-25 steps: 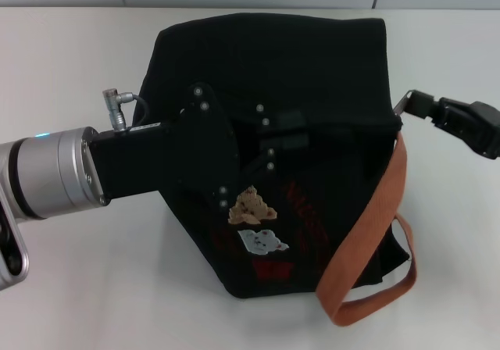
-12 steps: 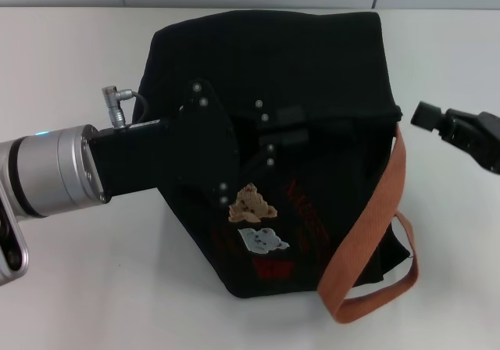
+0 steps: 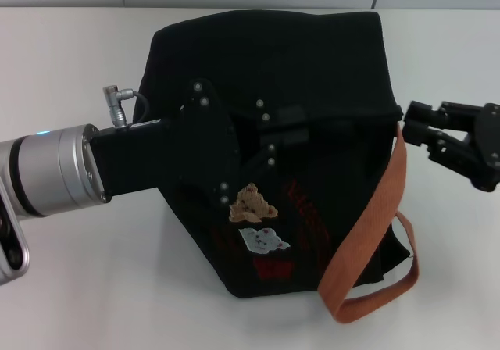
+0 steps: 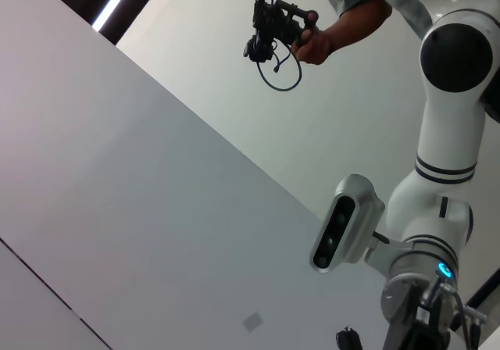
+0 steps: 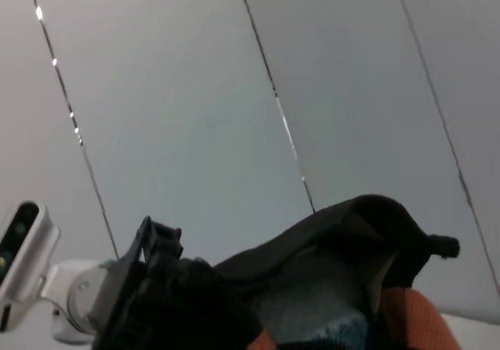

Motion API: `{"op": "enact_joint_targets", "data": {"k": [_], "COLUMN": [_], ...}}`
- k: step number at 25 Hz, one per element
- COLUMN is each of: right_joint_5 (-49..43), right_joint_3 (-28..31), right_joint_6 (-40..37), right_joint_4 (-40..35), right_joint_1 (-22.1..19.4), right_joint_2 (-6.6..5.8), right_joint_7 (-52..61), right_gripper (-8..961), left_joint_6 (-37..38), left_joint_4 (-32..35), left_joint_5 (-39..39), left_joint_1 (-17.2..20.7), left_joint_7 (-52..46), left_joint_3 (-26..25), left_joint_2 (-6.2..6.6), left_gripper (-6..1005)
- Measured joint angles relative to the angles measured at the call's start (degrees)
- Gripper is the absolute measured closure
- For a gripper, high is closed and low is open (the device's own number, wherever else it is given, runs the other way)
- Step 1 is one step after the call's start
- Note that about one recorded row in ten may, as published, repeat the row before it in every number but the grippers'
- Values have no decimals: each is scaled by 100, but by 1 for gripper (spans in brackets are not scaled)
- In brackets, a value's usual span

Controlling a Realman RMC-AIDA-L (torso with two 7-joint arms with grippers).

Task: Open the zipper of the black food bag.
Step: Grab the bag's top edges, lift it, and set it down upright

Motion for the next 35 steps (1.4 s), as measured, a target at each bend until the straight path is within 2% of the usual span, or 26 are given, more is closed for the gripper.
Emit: {"op": "enact_joint_targets", "data": {"k": [3, 8, 18, 23, 33, 35], "right_joint_5": [-67, -75, -9, 74, 80, 81], "right_joint_3": [-216, -472, -460, -469, -497, -479], "right_joint_6": [249, 480, 1062, 1042, 843, 819], "right_joint_4": [-35, -51, 66, 192, 172, 169], "right_joint_1": [97, 157, 349, 431, 342, 307], "right_joint_2": [48, 66, 104, 106, 98, 98], "right_joint_7": [-98, -171, -253, -328, -699, -838], "right_gripper": [685, 570, 577, 737, 725, 688], "left_joint_6": [-1, -9, -28, -21, -4, -2], "left_joint_4": [0, -1, -266, -408, -545, -545], "left_joint_5": [0, 0, -4, -17, -172, -173], "left_joint_1": [-34, -48, -131, -143, -161, -164], "left_joint_7": [-55, -65, 253, 622, 832, 823], "left_joint_3": [2, 2, 2, 27, 81, 82], "left_joint_2": [0, 0, 0, 0, 0, -1], "left_gripper": [916, 916, 917, 917, 917, 917]}}
